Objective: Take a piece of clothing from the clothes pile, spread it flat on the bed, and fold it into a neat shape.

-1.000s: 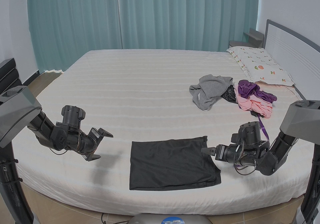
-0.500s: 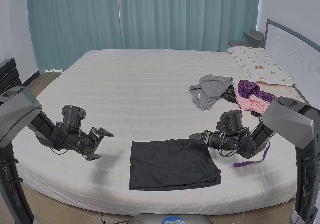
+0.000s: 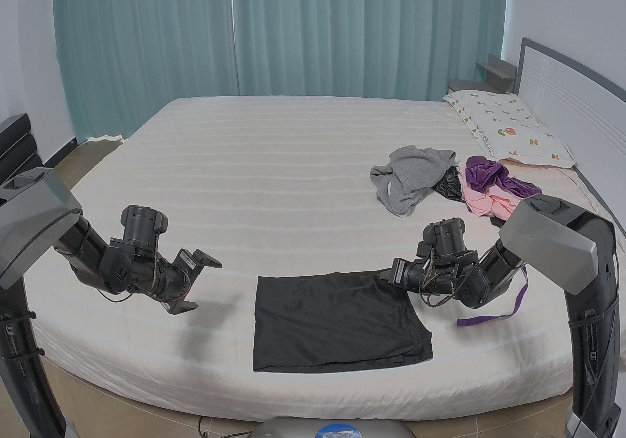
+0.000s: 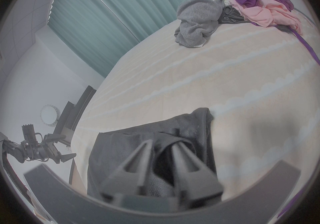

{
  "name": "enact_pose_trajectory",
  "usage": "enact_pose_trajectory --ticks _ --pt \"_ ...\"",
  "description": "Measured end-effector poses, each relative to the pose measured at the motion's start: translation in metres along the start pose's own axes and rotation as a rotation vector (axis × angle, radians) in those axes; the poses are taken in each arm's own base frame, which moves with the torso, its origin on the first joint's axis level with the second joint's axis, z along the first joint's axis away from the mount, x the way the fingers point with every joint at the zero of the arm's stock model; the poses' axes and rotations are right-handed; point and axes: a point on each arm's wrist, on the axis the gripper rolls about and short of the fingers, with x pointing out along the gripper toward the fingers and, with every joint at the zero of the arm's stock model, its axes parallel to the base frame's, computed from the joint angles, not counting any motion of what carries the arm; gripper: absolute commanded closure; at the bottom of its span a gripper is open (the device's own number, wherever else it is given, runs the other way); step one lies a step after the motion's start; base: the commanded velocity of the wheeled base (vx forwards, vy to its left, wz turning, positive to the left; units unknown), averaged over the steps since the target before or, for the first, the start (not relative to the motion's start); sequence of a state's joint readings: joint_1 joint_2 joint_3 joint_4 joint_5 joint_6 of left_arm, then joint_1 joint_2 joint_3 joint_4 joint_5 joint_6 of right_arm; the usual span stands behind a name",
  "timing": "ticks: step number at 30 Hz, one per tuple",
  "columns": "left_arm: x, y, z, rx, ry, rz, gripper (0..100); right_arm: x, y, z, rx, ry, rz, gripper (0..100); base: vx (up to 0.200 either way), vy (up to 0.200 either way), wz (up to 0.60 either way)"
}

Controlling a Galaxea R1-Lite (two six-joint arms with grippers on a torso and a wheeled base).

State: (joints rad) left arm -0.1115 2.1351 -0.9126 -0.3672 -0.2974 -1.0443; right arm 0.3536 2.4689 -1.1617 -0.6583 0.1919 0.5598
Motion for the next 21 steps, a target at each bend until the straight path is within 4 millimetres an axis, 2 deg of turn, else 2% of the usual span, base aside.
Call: enact_pose_trajectory --ticks 6,14,21 --pt "0.000 0.000 0.000 -0.001 0.000 0.001 0 -0.004 -0.007 0.005 0.014 -0.006 -0.025 100 0.000 0.000 0.00" --pt "0.000 0.000 0.000 0.001 -0.001 0.003 0 -0.016 -0.020 0.023 0.040 -0.052 -0.044 100 0.000 0.000 0.00" --pt "0.001 0.001 -0.001 0.002 0.001 0.004 0 -0.015 -0.021 0.021 0.041 -0.043 -0.050 100 0.000 0.000 0.00"
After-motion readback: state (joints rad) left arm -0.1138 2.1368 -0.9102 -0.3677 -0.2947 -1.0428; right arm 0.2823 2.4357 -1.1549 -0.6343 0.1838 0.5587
